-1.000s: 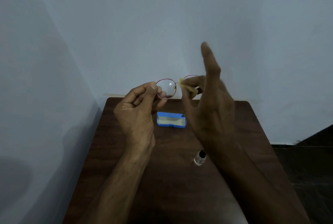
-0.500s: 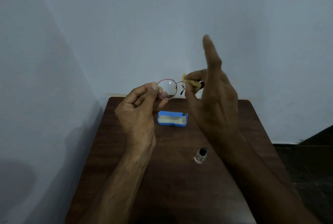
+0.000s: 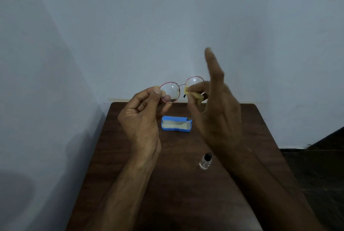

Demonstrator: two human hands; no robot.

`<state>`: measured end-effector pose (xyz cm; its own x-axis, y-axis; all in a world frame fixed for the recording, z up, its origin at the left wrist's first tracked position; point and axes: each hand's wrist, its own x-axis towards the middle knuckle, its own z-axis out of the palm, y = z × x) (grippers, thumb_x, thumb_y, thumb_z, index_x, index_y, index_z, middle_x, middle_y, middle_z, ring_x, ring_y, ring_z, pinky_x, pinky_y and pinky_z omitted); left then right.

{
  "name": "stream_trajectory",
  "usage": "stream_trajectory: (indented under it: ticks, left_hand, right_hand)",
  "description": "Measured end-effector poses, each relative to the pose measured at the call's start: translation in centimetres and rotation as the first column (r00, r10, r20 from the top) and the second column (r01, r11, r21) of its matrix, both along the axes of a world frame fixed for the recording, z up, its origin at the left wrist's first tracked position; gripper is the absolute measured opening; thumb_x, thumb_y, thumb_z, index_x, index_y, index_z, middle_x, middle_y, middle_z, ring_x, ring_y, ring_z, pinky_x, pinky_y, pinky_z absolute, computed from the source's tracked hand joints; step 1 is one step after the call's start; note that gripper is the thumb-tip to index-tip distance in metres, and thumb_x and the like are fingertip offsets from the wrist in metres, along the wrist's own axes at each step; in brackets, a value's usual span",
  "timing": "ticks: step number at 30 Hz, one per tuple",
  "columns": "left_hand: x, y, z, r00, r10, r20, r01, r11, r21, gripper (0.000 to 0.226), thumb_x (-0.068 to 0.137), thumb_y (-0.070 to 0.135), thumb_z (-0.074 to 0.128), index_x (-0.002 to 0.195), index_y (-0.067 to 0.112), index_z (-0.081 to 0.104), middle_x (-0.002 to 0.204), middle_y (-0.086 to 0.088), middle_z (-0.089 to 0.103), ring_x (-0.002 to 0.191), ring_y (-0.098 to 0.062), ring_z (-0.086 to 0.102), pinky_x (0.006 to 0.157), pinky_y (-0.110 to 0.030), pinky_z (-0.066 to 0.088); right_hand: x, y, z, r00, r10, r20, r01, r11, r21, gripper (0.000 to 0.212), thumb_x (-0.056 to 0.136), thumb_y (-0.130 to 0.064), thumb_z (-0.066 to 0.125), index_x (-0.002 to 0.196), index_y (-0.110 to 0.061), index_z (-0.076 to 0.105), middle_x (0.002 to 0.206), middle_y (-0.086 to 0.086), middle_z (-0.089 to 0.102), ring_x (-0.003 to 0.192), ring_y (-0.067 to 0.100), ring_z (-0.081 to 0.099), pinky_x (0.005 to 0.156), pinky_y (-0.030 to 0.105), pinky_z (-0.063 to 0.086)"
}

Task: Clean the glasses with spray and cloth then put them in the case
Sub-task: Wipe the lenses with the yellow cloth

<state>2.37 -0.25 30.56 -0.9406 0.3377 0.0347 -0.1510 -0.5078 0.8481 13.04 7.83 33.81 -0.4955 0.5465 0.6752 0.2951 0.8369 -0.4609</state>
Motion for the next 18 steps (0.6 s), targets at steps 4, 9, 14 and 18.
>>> stream_trajectory:
  ticks: [4, 9, 14, 18]
  left_hand:
    - [-0.1, 0.0, 0.0, 1.0, -0.008, 0.018, 0.008, 1.0, 0.012, 0.009, 0.091, 0.01, 0.077, 0.097, 0.003, 0.076, 0.082, -0.009, 0.078, 0.074, -0.021, 0.076, 0.07, -0.032, 0.063]
    - [0.3, -0.1, 0.1, 1.0, -0.003, 0.002, 0.003, 1.0, 0.004, 0.007, 0.091, 0.008, 0.076, 0.096, 0.003, 0.076, 0.079, -0.006, 0.079, 0.071, -0.018, 0.077, 0.067, -0.029, 0.063]
    - [0.6, 0.1, 0.0, 1.0, -0.004, -0.006, 0.004, 1.0, -0.009, 0.015, 0.09, 0.01, 0.077, 0.101, 0.0, 0.077, 0.081, -0.007, 0.079, 0.073, -0.019, 0.077, 0.07, -0.031, 0.063]
    - [0.7, 0.0, -0.1, 1.0, -0.024, -0.017, 0.024, 1.0, -0.007, 0.01, 0.092, 0.009, 0.076, 0.099, 0.002, 0.077, 0.08, -0.006, 0.078, 0.075, -0.02, 0.076, 0.074, -0.035, 0.065]
  right_hand:
    - [0.7, 1.3, -0.2, 0.996, -0.087, -0.034, 0.085, 0.995, -0.06, 0.1, 0.087, -0.006, 0.073, 0.16, -0.031, 0.009, 0.097, -0.01, 0.072, 0.084, 0.016, 0.066, 0.075, 0.038, 0.058]
    - [0.1, 0.5, 0.1, 0.998, -0.056, -0.04, 0.057, 0.998, 0.008, 0.097, 0.088, -0.007, 0.074, 0.159, -0.029, 0.012, 0.096, -0.009, 0.072, 0.085, 0.016, 0.065, 0.074, 0.033, 0.056]
    - [-0.1, 1.5, 0.5, 0.996, -0.08, -0.05, 0.08, 0.997, 0.0, 0.097, 0.086, -0.005, 0.074, 0.16, -0.025, 0.015, 0.096, -0.01, 0.071, 0.085, 0.014, 0.065, 0.076, 0.026, 0.052]
    - [0.0, 2.1, 0.2, 0.994, -0.101, -0.049, 0.105, 0.991, 0.088, 0.072, 0.087, -0.004, 0.073, 0.149, -0.021, 0.038, 0.098, -0.009, 0.072, 0.087, 0.018, 0.065, 0.074, 0.035, 0.056]
